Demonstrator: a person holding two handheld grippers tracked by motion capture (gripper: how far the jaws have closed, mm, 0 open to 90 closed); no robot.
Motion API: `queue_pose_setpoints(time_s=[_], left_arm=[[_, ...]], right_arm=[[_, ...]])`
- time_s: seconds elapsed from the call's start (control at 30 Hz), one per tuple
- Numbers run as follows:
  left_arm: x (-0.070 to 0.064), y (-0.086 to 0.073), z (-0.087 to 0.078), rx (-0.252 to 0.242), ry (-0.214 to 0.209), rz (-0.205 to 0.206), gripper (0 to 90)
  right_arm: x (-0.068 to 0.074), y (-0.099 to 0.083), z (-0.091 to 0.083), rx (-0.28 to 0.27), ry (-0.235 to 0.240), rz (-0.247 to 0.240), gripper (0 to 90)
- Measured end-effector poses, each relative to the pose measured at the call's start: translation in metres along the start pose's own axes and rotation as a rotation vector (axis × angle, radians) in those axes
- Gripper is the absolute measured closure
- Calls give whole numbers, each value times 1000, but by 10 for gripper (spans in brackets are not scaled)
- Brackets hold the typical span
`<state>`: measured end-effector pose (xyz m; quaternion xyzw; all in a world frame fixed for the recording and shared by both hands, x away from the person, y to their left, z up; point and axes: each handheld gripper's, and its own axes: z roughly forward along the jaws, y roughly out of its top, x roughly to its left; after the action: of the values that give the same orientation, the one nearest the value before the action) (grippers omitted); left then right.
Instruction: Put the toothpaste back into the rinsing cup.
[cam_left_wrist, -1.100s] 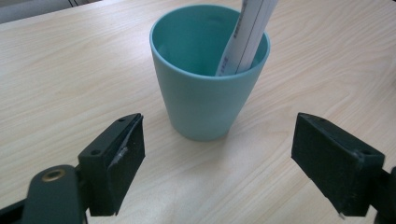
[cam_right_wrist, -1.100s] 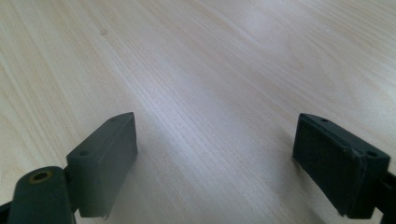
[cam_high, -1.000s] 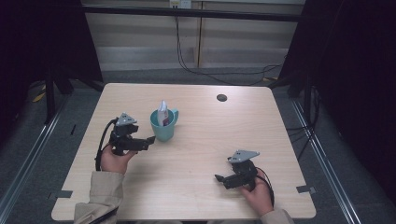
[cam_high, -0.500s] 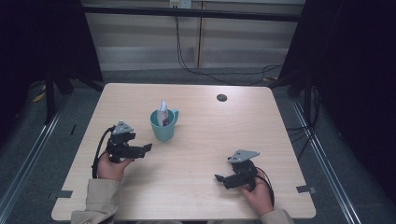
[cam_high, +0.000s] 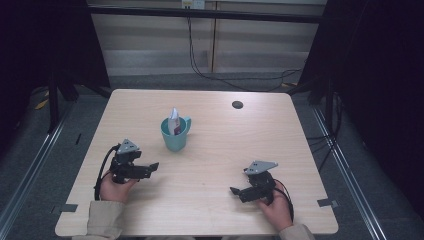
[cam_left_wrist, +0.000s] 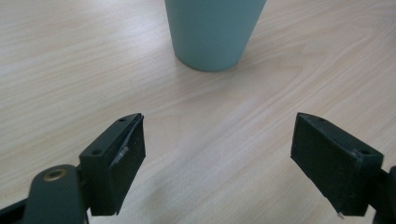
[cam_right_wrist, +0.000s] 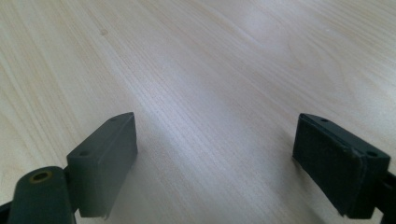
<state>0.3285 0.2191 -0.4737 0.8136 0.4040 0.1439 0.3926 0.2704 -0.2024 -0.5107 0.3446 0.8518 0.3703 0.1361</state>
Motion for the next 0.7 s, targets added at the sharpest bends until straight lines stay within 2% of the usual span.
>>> queue_pose_setpoints(time_s=[0.27,0.4,0.7], left_arm=[[0,-12,1,17,3,2,181],[-1,-18,1,29,8,18,182],[-3,-25,-2,28,12,26,185]], right_arm=[[0,0,0,0,0,-1,131],[0,0,0,0,1,-2,131],[0,0,0,0,0,1,131]])
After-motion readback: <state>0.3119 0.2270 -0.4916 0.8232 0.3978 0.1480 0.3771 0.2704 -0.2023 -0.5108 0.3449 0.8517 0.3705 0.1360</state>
